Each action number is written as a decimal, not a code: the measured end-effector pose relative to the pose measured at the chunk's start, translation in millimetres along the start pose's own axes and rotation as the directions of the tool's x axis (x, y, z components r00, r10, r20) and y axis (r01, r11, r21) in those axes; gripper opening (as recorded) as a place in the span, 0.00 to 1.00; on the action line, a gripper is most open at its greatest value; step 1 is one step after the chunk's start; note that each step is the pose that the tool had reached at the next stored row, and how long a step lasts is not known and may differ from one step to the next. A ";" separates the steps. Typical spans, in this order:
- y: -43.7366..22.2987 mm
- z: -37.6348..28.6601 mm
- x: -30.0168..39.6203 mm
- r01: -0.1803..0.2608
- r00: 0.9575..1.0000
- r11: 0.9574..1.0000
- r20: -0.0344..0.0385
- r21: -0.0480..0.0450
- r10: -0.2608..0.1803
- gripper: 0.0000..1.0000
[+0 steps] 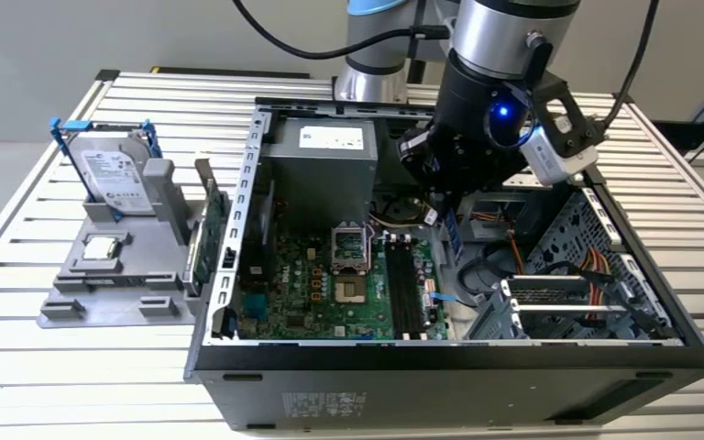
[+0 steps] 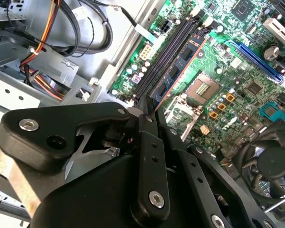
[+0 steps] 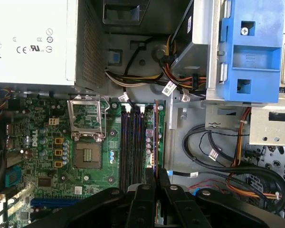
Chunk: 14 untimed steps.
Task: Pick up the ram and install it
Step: 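Insert the ram into the slot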
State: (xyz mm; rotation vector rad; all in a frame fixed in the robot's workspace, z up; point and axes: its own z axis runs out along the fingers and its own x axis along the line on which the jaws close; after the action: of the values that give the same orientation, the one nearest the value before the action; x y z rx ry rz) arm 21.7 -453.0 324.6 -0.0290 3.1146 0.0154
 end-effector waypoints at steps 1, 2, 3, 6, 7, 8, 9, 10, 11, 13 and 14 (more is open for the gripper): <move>0.0 0.2 -0.1 -0.001 1.000 1.000 0.000 0.000 0.001 0.00; 0.0 0.3 -0.5 -0.003 1.000 1.000 0.000 0.000 0.003 0.00; 0.0 0.7 -0.8 -0.006 1.000 1.000 0.000 0.000 0.006 0.00; 0.0 1.9 -0.9 -0.017 1.000 1.000 0.000 0.001 0.017 0.00; -0.1 1.9 -0.9 -0.018 1.000 1.000 0.000 0.001 0.018 0.00; -0.1 1.9 -0.9 -0.017 1.000 1.000 0.000 0.001 0.017 0.00; -0.1 1.9 -0.9 -0.017 1.000 1.000 0.000 0.001 0.017 0.00; 0.0 2.0 -0.9 -0.018 1.000 1.000 0.000 0.001 0.018 0.00; 0.0 2.0 -0.9 -0.018 1.000 1.000 0.000 0.001 0.018 0.00; 0.0 2.4 -0.9 -0.018 1.000 1.000 0.000 0.000 0.018 0.00; 0.0 2.9 -0.9 -0.017 1.000 1.000 0.000 0.000 0.017 0.00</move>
State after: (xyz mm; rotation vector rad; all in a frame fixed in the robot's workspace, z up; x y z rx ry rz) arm 22.6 -453.0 321.6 -0.0018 3.1146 0.0155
